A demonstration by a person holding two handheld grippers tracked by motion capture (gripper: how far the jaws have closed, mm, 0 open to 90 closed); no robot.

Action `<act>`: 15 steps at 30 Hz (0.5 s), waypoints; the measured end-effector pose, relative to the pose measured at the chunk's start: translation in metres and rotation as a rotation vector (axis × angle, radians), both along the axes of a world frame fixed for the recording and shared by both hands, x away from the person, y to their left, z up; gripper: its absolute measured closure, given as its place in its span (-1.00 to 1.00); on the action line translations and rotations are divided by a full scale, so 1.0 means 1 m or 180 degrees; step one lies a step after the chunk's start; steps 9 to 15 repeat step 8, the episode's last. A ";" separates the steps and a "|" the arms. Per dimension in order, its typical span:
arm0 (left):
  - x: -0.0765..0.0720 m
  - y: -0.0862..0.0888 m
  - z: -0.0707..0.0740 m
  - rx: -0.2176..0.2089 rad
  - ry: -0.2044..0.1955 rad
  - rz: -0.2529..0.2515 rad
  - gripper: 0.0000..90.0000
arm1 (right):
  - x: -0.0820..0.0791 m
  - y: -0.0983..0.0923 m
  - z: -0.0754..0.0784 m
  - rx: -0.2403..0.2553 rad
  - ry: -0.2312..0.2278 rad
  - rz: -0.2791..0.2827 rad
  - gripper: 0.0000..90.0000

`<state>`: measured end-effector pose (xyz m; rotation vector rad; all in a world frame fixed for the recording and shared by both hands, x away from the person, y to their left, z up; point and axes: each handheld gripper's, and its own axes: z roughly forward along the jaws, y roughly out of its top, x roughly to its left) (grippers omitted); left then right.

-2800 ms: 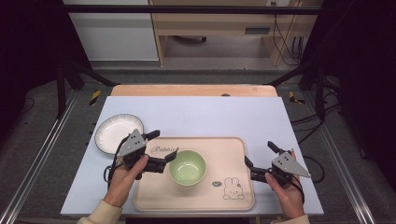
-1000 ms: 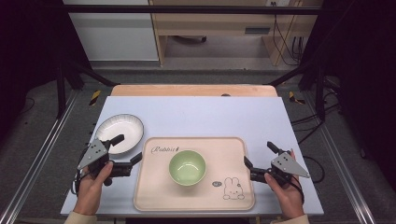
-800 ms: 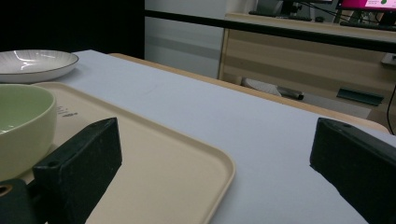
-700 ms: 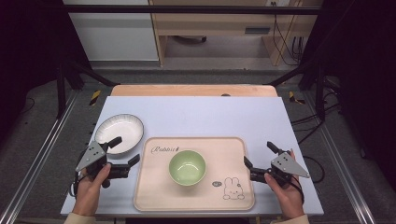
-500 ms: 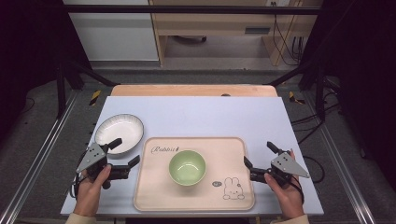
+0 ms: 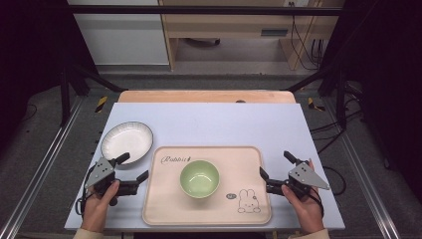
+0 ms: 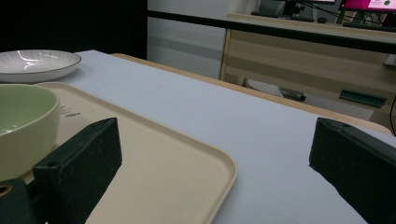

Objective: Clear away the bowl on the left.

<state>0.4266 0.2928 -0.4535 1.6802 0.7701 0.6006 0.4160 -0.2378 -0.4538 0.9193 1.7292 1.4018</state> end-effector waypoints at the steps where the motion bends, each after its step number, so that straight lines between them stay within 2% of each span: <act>1: 0.000 0.001 -0.002 -0.0001 0.0010 0.0003 -0.92 | 0.000 0.000 0.000 0.0002 -0.0001 0.0002 -0.94; 8: 0.001 0.008 -0.006 -0.0074 0.0072 0.0063 -0.92 | -0.001 0.000 0.001 -0.0007 -0.0013 0.0020 -0.94; 15: 0.001 0.008 -0.006 -0.0074 0.0072 0.0063 -0.92 | -0.001 0.000 0.001 -0.0007 -0.0013 0.0020 -0.94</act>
